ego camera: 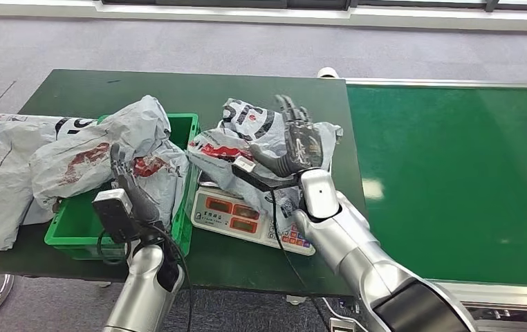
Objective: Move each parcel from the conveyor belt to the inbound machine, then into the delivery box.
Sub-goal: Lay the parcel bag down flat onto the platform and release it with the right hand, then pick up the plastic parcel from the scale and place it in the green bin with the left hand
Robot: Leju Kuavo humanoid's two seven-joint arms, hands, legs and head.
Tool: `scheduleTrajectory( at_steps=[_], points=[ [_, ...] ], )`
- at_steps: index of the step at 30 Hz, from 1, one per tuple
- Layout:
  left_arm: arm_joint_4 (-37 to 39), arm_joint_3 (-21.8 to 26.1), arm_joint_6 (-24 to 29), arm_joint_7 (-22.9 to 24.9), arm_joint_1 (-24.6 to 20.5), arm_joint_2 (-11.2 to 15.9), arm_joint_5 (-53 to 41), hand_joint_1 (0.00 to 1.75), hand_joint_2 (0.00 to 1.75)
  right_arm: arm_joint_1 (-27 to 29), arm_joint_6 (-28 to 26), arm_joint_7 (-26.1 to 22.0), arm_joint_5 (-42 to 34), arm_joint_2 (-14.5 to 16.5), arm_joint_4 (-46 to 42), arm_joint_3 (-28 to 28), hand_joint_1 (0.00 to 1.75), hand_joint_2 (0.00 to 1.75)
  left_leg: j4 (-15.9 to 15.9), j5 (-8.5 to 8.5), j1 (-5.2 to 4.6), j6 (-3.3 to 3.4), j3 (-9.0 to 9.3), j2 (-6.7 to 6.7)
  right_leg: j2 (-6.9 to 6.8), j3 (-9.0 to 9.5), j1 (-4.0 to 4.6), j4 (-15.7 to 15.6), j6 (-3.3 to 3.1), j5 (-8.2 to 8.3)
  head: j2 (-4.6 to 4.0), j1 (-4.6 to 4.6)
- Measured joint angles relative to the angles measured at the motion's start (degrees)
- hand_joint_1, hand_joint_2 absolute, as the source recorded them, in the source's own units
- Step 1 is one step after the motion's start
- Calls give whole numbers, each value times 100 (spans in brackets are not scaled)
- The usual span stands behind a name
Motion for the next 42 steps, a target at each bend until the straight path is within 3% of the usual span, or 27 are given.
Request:
scheduleTrajectory(
  at_steps=[3, 8, 11, 15, 17, 20, 24, 31, 37, 41, 42],
  points=[
    [-159, 3, 131, -3, 202, 41, 3, 0, 0, 200, -1, 264, 78, -288, -402, -5, 0, 0, 0, -3, -1, -1, -3, 3, 1, -4, -1, -1, 0, 0, -1, 0],
    [-305, 4, 300, -3, 328, 75, -36, 0, 0, 467, -1, 144, 78, -520, -912, -84, 0, 0, 0, -6, 0, -3, 1, 4, 3, -4, 1, -2, 0, 0, 1, 0],
    [-396, 2, 470, -3, 411, 117, -110, 0, 0, 835, -1, -706, -219, -572, -1583, -617, 0, 0, 0, -5, 1, -3, -1, 0, -1, -4, 2, -1, 0, -1, 2, 0],
    [-491, -45, 593, -3, 501, 191, -245, 0, 0, 1277, -9, -3031, -1384, -370, -2425, -2019, 0, 0, -1, -5, 2, -3, -5, -9, -9, -3, 1, 0, 0, -3, 1, 0],
    [-516, -90, 655, -3, 519, 223, -307, 0, 0, 1443, -8, -3669, -1921, -241, -2702, -2542, 0, 0, -1, -5, 1, -3, -4, -11, -10, -2, 1, -1, 1, -4, 1, 0],
    [-503, -169, 836, 7, 488, 281, -542, 0, 0, 1904, -9, -4013, -2615, -134, -3381, -2836, 0, 0, -1, -6, 0, -3, -2, -15, -13, -1, 1, -2, 3, -6, 0, -1],
    [-323, -274, 743, 421, 341, 465, -1067, 0, 0, 2839, -9, -4086, -3244, -130, -4777, -2675, 0, 0, -1, -9, 0, -5, -5, -22, -20, -3, 1, -3, 3, -11, 2, 0],
    [374, -632, -577, 1419, -504, 681, -2828, 0, 0, 3700, -3, -4558, -5243, -473, -6706, -2205, 0, 0, 0, -6, -1, -2, -8, -17, -23, -6, -1, -3, 4, -8, 1, 0],
    [1566, -1341, -1303, 2273, -1806, 620, -4677, 0, 0, 3955, 10, -5504, -6231, -632, -7690, -2104, 0, 0, 3, 5, -6, 7, -9, -9, -19, -3, -5, -4, 7, 8, 1, 0],
    [2265, -1588, -1423, 2369, -2426, 517, -4923, 0, 175, 4008, 12, -5599, -6337, -673, -8014, -2072, 0, 175, 3, 6, -7, 5, -4, 10, -2, -8, -5, -4, 3, 14, 1, -1],
    [2467, -1650, -1541, 2464, -2589, 480, -5037, 0, 175, 4005, 13, -5628, -6347, -676, -8085, -2065, 0, 175, 3, 7, -6, 5, -5, 8, -3, -9, -4, -4, 3, 14, 1, -2]
  ],
)
